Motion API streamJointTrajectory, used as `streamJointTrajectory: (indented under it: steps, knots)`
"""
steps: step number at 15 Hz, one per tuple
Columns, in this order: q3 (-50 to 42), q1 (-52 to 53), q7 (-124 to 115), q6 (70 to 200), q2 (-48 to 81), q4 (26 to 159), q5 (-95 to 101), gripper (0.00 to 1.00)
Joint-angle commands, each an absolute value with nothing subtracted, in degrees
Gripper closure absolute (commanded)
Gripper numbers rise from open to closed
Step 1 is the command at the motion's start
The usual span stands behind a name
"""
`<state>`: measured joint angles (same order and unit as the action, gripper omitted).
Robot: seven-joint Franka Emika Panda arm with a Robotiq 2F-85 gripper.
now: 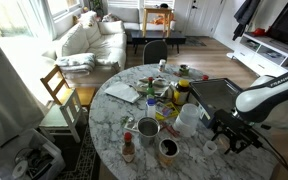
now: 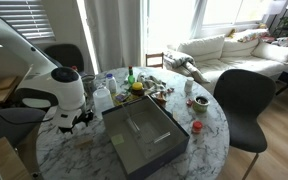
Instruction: Put the small objects inside the measuring cup then put them in the can
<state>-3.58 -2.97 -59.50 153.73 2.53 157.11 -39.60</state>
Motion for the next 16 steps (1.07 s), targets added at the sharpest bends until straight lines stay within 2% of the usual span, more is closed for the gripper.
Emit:
streamJointTrajectory:
  steps: [1,2,3,4,10,11,12,16]
  knots:
    - [-3.7,-3.1,-59.9,153.0,3.0,157.1,-39.9,0.29]
    - [-3.7,-3.1,-60.0,152.9,3.2,157.0,-39.8,0.42]
    - [-3.7,-3.1,-60.1,152.9,3.3,157.0,-39.8,0.44]
    - [-3.7,-3.1,-60.2,152.9,3.4,157.1,-39.7,0.51]
    - [-3.7,-3.1,-60.5,152.9,3.9,157.1,-39.6,0.99]
    - [-3.7,-3.0,-60.9,152.8,3.9,157.1,-39.4,0.99]
    - [-3.6,-2.8,-60.9,152.6,3.5,157.1,-39.2,0.95]
    - [-2.5,-2.0,-59.7,150.6,1.8,156.5,-38.4,0.95]
